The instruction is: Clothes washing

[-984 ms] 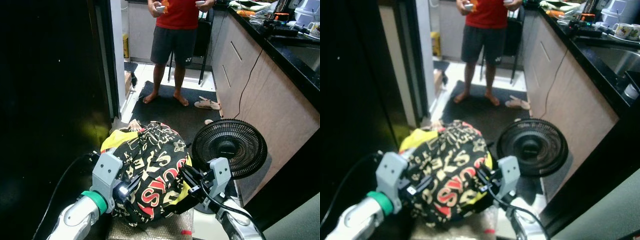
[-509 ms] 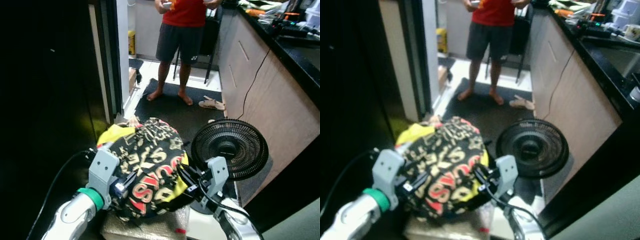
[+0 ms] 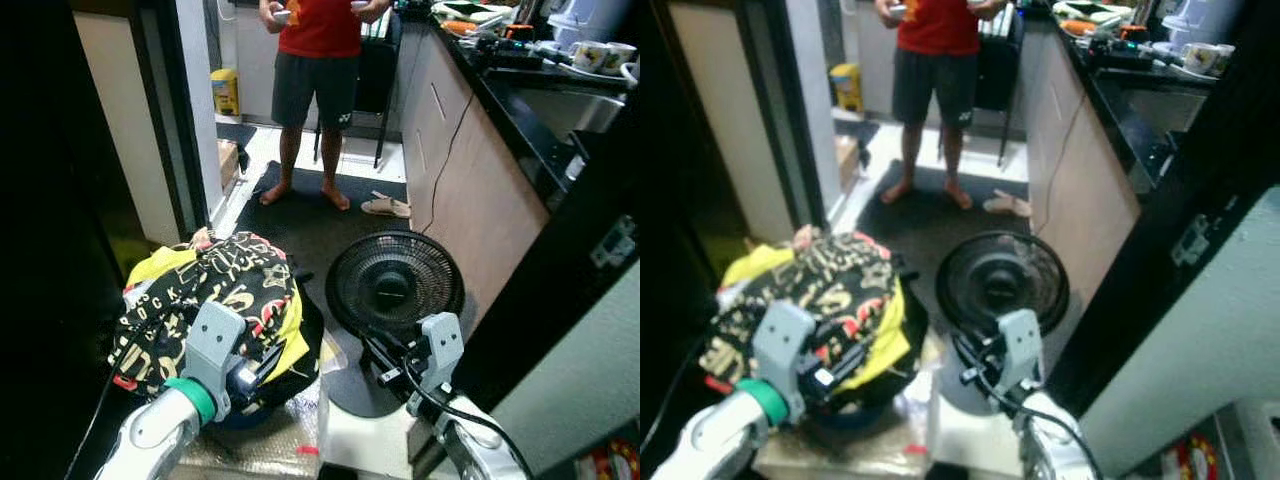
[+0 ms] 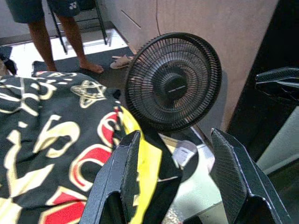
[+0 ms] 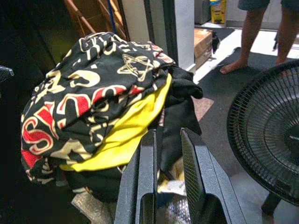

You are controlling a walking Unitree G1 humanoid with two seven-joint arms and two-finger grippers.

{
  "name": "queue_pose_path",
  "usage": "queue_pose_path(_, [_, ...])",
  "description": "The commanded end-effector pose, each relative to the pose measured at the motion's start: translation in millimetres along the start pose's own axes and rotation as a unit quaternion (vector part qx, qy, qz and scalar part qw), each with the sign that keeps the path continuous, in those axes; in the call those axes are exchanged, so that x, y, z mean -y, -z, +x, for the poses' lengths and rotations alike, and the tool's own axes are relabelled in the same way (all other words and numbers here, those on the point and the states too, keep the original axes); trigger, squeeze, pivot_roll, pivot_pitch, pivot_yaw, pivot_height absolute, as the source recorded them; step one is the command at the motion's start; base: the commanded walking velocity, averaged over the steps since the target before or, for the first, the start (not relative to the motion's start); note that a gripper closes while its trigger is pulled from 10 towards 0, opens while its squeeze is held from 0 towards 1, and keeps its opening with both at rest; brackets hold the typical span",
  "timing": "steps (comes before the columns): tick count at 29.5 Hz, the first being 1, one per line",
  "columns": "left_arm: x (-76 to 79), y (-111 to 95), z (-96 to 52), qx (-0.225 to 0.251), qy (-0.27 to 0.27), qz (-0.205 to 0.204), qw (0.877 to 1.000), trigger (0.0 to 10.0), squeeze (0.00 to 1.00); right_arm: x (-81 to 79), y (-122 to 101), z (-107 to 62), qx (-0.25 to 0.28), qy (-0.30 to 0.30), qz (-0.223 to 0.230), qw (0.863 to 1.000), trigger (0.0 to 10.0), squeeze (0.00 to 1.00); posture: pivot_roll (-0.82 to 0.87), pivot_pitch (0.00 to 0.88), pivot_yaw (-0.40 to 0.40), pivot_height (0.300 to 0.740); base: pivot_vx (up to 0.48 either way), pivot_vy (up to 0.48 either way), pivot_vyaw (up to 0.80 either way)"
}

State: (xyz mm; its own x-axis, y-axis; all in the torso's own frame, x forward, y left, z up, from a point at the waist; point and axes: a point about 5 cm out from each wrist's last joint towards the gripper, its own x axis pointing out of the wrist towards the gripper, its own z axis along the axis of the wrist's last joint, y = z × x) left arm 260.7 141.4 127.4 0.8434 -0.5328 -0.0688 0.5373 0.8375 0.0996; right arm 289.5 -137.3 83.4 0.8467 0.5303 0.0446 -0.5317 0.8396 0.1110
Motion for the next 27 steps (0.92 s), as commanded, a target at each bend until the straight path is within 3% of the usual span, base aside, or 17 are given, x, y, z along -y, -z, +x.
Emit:
queue_pose_path(1, [-0.1, 3.9, -2.4, -0.007, -0.001, -0.005, 1.0, 10.0, 0.0, 0.4, 2.8, -2.2, -0.006, 0.0, 0.003, 1.0, 10.0, 0.0, 0.08, 0.005, -0.022, 0.74, 0.0, 0.0, 0.0])
queue_pose_path(8, [0.1, 4.0, -2.8, -0.008, 0.0, -0.009, 1.0, 10.0, 0.0, -0.2, 3.2, -1.7, -0.007, -0.001, 0.004, 1.0, 10.0, 0.0, 0.08, 0.005, -0.022, 0.74, 0.0, 0.0, 0.0])
queue_pose_path(17, [-1.3, 3.3, -2.7, -0.006, -0.005, -0.012, 1.0, 10.0, 0.0, -0.1, 3.2, -1.1, -0.007, -0.002, 0.005, 1.0, 10.0, 0.0, 0.08, 0.006, -0.022, 0.74, 0.0, 0.46, 0.0])
queue_pose_path(27, [-2.2, 2.6, -2.6, -0.005, -0.006, -0.008, 1.0, 10.0, 0.0, -0.9, 3.7, -0.9, -0.007, -0.002, 0.005, 1.0, 10.0, 0.0, 0.08, 0.005, -0.02, 0.74, 0.0, 0.0, 0.0])
